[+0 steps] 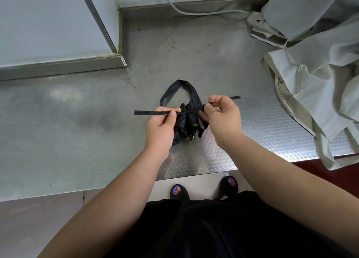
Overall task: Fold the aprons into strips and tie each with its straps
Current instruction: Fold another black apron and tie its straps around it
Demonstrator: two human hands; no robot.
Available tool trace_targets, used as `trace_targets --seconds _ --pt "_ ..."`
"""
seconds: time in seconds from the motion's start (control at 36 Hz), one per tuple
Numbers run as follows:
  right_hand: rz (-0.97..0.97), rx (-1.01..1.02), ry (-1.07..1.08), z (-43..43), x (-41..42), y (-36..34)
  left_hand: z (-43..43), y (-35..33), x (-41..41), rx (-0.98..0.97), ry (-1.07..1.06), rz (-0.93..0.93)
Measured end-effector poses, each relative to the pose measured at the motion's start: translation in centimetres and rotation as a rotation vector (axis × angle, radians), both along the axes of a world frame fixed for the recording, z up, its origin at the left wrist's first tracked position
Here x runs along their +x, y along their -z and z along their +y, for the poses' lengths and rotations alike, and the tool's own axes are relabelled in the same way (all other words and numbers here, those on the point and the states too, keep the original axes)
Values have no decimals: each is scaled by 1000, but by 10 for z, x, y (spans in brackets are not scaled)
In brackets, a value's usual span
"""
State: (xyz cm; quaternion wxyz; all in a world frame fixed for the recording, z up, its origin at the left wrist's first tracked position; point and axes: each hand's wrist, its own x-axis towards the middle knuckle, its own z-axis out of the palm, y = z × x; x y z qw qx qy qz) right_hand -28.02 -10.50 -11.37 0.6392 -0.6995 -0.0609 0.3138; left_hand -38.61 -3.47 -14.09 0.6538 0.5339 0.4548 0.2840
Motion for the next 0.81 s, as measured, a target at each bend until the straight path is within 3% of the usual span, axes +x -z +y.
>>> trace_targets --seconds 0.11,0.33,0.47,0.56,0.69,0.81 --pt "-136 -173 -27 -6 2 9 -3 0 1 -15 -18 -10" --pt "-107 -264 -6 -5 7 14 -6 -1 0 -31 37 -59" --pt "-257 -394 -187 -10 1 1 -6 -4 0 50 44 -46" --pt "-156 -483 -313 -8 -5 -3 -8 -3 2 78 59 -30" --pt "-194 -424 -307 2 -2 -4 -11 -2 3 79 104 0" --pt "-113 -391 -236 3 -1 -1 -9 -4 3 99 106 13"
